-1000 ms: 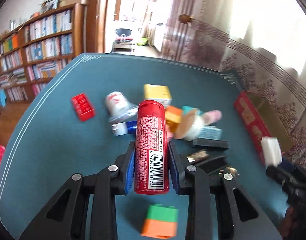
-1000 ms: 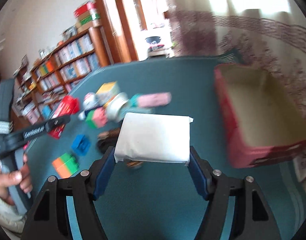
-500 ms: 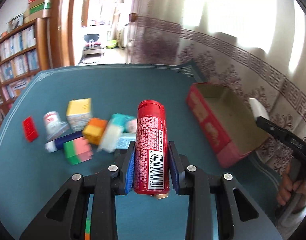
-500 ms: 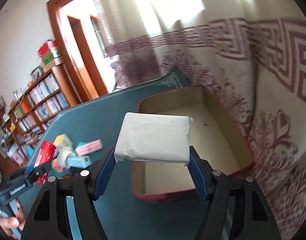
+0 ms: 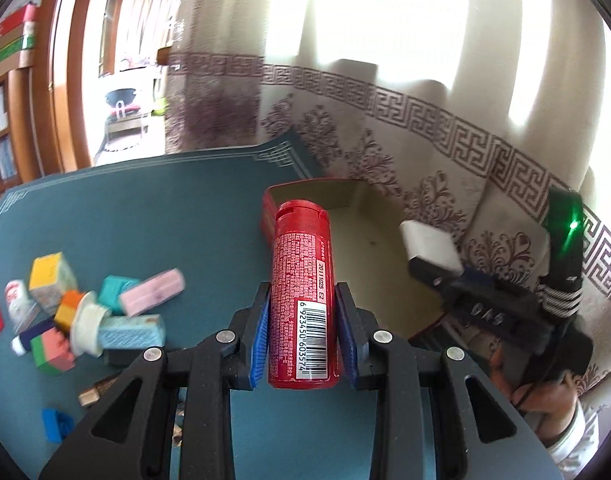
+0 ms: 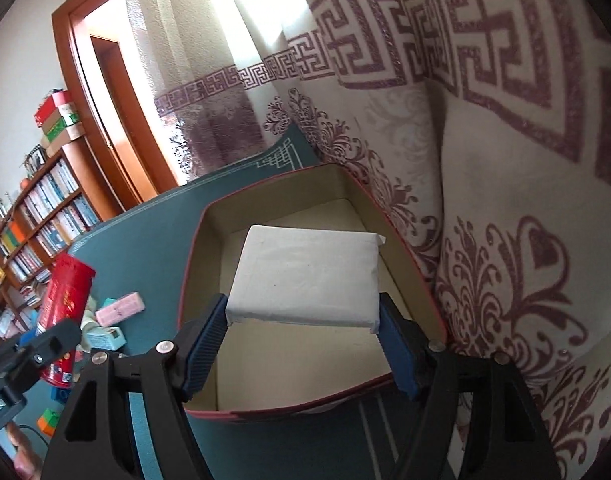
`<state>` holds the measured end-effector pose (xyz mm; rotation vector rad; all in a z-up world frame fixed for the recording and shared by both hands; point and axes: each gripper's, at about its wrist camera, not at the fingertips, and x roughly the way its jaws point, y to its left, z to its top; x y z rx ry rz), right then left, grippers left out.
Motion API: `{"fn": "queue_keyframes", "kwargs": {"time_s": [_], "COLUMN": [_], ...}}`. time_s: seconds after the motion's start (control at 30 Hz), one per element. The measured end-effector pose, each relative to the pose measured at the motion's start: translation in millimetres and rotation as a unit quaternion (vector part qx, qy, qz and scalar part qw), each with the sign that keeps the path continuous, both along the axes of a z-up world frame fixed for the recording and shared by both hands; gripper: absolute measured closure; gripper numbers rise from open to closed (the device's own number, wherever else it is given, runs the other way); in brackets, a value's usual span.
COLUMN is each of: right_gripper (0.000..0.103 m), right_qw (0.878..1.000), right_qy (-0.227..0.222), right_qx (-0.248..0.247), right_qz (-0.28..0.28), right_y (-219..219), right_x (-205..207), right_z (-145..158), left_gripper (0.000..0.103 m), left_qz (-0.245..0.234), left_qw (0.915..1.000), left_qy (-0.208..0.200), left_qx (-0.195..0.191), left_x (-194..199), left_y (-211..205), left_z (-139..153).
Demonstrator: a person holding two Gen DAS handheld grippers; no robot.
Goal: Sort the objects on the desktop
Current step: 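Carry the red can and white pouch to the red box with both tools, then open both tools to drop the red can and white pouch into the box, then return both tools to the table and grasp the orange-green brick with the left tool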
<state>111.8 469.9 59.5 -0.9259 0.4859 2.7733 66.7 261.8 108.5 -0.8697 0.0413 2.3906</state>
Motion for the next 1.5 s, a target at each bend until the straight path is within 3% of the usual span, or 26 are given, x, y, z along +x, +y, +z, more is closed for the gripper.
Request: {"fn": "queue_keyframes", "kwargs": {"time_s": [0.3,0.5,0.63,0.7,0.77,0.87,1.5], "right_gripper": [0.022,0.022,0.022,0.022,0.022,0.022,0.022], "right_qw": [1.000,0.995,0.995,0.995,0.994,0.995,0.998], "right_qy": [-0.004,0.001,-0.002,-0.006,-0.007,-0.005,0.010], "right_qx": [0.010,0.078,0.085,0.086,0.085,0.078,0.065], "right_qz": [-0.029,-0.055,-0.052,-0.059,-0.064,-0.068,-0.001], "right_y": [7.0,-2.8,-5.4,-3.0,-1.5,0.7,-43.3], "right_x": [-1.4,2.7,1.5,0.5,0.0,0.7,0.8], "right_z": [-2.2,5.9,6.4,5.8,5.4,5.9,7.7], "left_gripper": [0.070,0.070,0.068,0.040,0.032,0.031,0.031], "left_qz": [-0.018,-0.028,-0.038,-0.043,-0.036,-0.051,0.026], "left_qw": [0.9991,0.9976,0.9957,0.9938,0.9932,0.9923,0.9964], "left_qy": [-0.018,-0.036,-0.050,-0.062,-0.063,-0.063,-0.064], "left_qx": [0.035,0.052,0.068,0.082,0.091,0.094,0.048], "left_x": [-14.8,-26.2,-34.9,-38.9,-40.9,-41.9,-25.1], "left_y": [23.3,39.5,52.3,55.3,55.0,49.8,-14.5], "left_z": [2.6,1.5,1.4,-0.4,-0.8,-0.5,-4.4]}}
